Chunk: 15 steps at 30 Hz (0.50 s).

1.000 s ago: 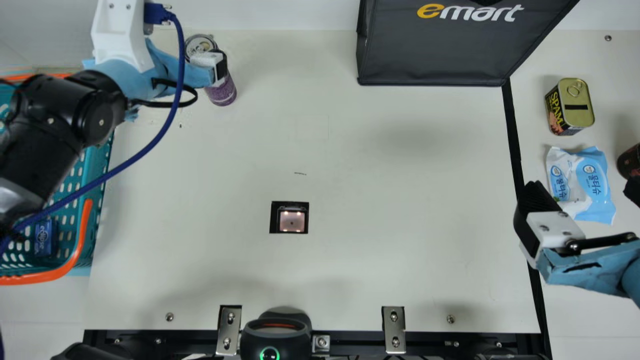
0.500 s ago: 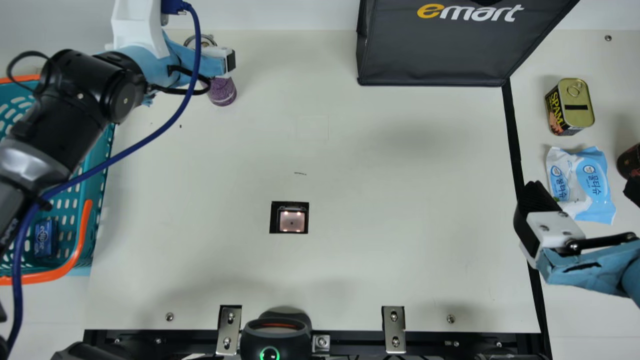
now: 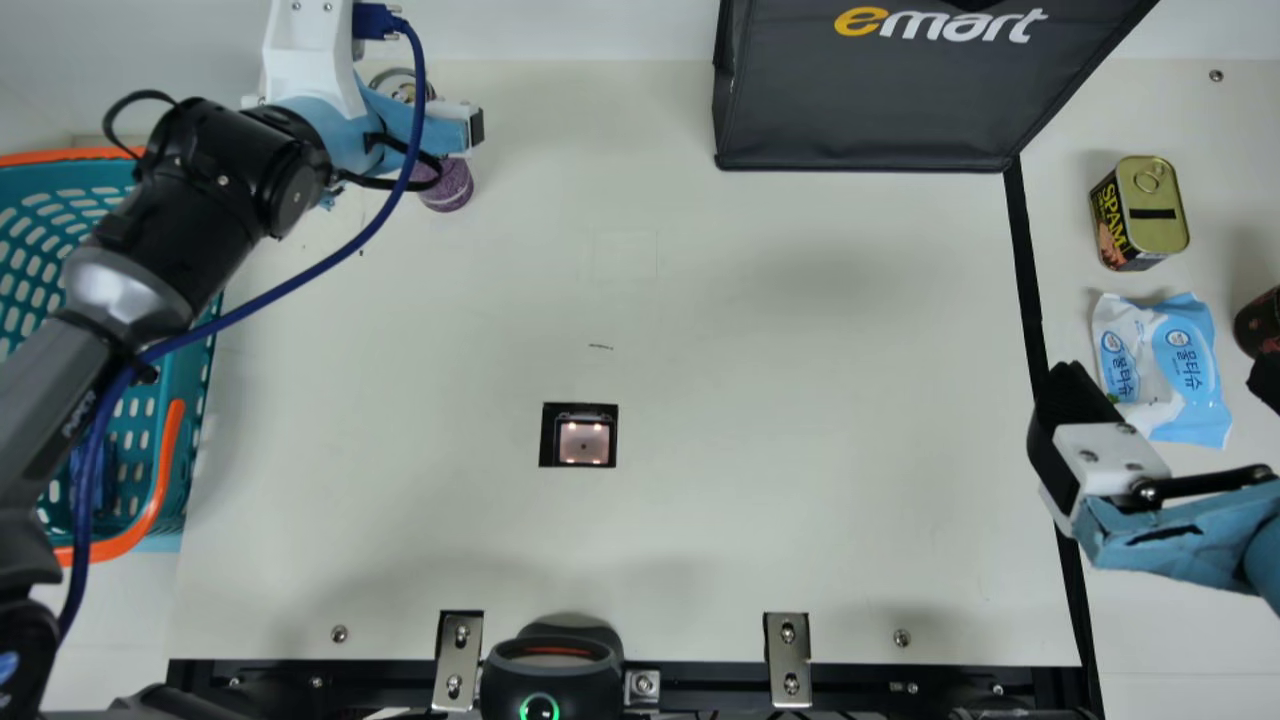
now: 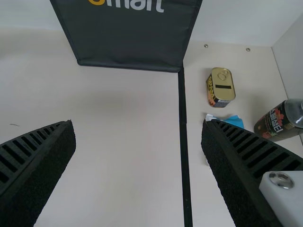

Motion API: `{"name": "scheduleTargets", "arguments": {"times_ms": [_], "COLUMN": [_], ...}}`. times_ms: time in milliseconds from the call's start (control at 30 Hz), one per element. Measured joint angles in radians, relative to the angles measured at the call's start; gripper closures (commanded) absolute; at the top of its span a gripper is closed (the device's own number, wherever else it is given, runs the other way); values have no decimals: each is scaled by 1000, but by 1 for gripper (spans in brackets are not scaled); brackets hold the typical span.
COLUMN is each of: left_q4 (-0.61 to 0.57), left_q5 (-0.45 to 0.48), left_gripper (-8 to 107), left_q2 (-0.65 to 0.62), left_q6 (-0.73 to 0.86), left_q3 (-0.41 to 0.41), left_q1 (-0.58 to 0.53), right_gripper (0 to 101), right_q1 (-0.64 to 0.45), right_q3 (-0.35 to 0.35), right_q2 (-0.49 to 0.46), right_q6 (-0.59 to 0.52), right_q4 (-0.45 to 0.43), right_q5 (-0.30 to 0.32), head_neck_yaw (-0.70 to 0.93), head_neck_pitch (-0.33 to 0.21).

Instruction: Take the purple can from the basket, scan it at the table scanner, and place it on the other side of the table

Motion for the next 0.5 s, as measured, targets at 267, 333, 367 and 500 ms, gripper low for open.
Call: {"name": "scheduleTargets", "arguments": {"times_ms": [267, 333, 367, 500], "left_q4": [13, 13, 15, 15], "left_q5": [-58, -66, -70, -69], "left_gripper": [9, 9, 9, 9], "left_q2": [-4, -9, -11, -11], "left_q6": [-10, -8, -8, -8], "left_q3": [36, 43, 45, 45], "left_q1": [0, 0, 0, 0], "right_gripper": [6, 6, 6, 6], "right_q1": [0, 0, 0, 0], "right_q3": [0, 0, 0, 0], "right_q2": [0, 0, 0, 0], "right_q6": [0, 0, 0, 0], "right_q4": [0, 0, 0, 0], "right_q5": [0, 0, 0, 0], "head_neck_yaw": [0, 0, 0, 0], "head_neck_pitch": [2, 0, 0, 0]}}
